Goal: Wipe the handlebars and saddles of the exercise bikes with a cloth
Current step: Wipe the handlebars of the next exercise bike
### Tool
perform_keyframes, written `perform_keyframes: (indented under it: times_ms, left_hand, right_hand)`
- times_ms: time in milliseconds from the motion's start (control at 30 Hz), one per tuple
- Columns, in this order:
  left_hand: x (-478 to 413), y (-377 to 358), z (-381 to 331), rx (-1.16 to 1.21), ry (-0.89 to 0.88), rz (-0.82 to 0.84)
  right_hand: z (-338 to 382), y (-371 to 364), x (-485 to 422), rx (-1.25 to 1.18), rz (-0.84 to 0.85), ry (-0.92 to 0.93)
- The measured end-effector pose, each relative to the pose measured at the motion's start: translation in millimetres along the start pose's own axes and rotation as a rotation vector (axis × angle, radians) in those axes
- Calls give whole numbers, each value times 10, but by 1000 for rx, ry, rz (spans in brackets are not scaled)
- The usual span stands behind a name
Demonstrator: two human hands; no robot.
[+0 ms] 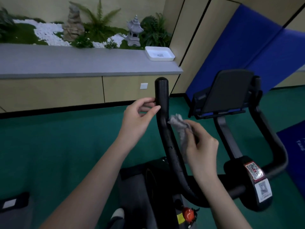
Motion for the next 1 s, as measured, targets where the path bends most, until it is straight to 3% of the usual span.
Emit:
perform_keyframes:
  times_ms: [233,367,533,633,767,867,1000]
  left_hand:
    - [-16,22,-35,-25,-9,2]
    - [-21,19,-46,-51,-12,7]
    - [-14,40,-40,-124,-55,3]
    - [33,106,-33,-364,-248,-103]
    - [28,150,-99,-741,-692,-259]
    - [-86,107,-196,-919,-982,-192]
    - [-239,41,-277,-1019,-1115,5]
  right_hand:
    - [139,-354,-225,1,-247,-92]
    - [248,-407,-313,25,-328,-17]
    - [223,-472,-492,60,-51,-132]
    - [129,-401,-501,-13,109,-199]
    - [-12,-286,-387,-30,238,-245]
    - [-110,-211,-288,-78,253,-307]
    - [-126,-294,-364,-222,226,-417]
Point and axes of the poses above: each hand's wrist, its own x-axis away from the middle knuckle, its own y-axis out of the back of the hand, z = x × y, the point moved 1 cm from there along -x, towards the middle knuckle, and after that the axes turned 14 degrees about -x, right-handed, at the moved point
